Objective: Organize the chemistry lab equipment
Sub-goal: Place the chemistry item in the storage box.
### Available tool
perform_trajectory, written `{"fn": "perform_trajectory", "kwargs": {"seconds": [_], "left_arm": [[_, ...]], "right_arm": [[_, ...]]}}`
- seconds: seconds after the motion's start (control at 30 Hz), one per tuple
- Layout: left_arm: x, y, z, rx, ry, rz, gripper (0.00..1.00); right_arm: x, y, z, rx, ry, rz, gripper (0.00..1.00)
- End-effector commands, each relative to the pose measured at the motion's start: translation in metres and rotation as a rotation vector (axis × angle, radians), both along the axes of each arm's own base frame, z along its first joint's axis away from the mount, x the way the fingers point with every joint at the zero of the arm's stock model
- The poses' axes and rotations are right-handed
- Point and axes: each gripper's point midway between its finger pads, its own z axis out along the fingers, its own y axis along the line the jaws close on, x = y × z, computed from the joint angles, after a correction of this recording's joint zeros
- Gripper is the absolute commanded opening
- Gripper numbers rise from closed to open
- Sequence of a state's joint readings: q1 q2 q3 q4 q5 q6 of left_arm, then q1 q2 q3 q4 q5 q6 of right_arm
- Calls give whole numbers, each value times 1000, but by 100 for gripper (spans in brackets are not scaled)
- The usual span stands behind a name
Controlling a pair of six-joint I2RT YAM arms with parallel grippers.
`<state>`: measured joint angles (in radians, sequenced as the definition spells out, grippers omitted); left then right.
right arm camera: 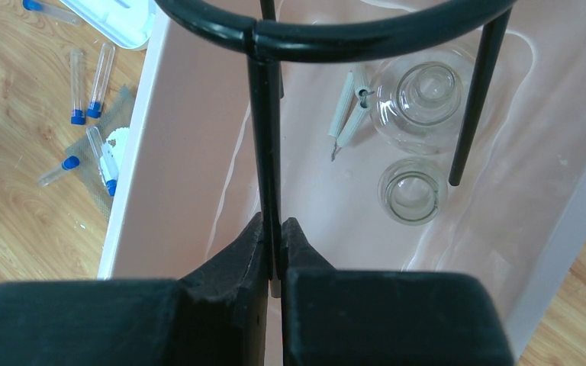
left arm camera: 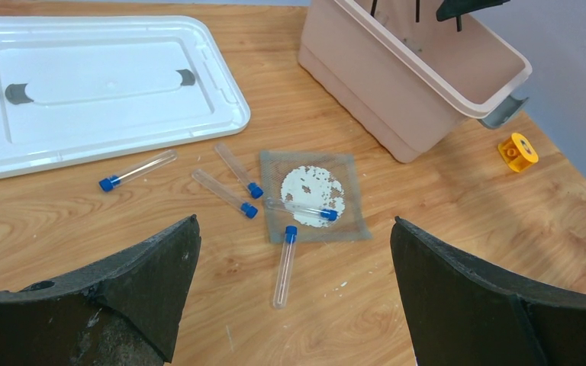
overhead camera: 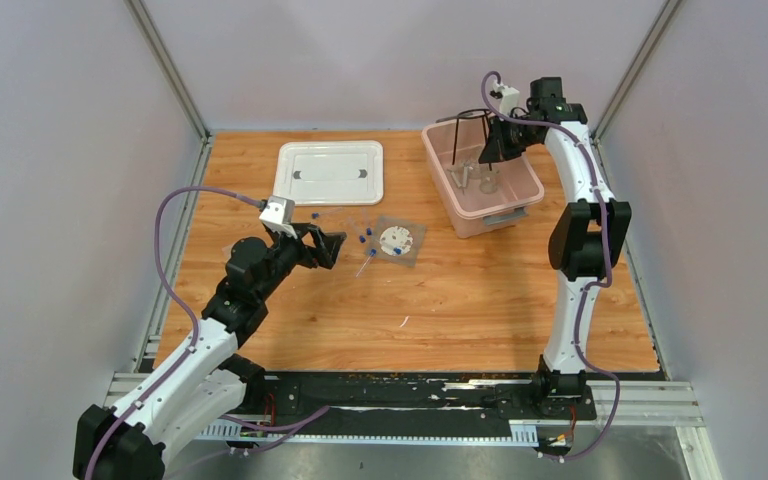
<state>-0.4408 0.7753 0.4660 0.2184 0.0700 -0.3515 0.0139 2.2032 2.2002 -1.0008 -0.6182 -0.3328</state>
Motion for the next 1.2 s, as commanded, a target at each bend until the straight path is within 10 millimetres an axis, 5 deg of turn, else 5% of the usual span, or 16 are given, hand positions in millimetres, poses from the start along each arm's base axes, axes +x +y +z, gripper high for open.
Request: {"fn": "perform_trajectory", "kwargs": {"seconds": [0.0, 0.17, 0.27, 1.17], "left_arm": [[2, 2, 12, 1, -44, 6, 100], [1, 2, 12, -1, -43, 6, 100], [1, 2, 11, -2, -42, 6, 100], [1, 0, 12, -14, -41, -2, 100]], "right_arm": [[8, 1, 20, 25, -55, -2, 5], [5, 2, 16, 31, -40, 0, 6], [7, -14, 14, 29, -34, -32, 6], [1, -14, -18, 51, 86, -30, 13]]}}
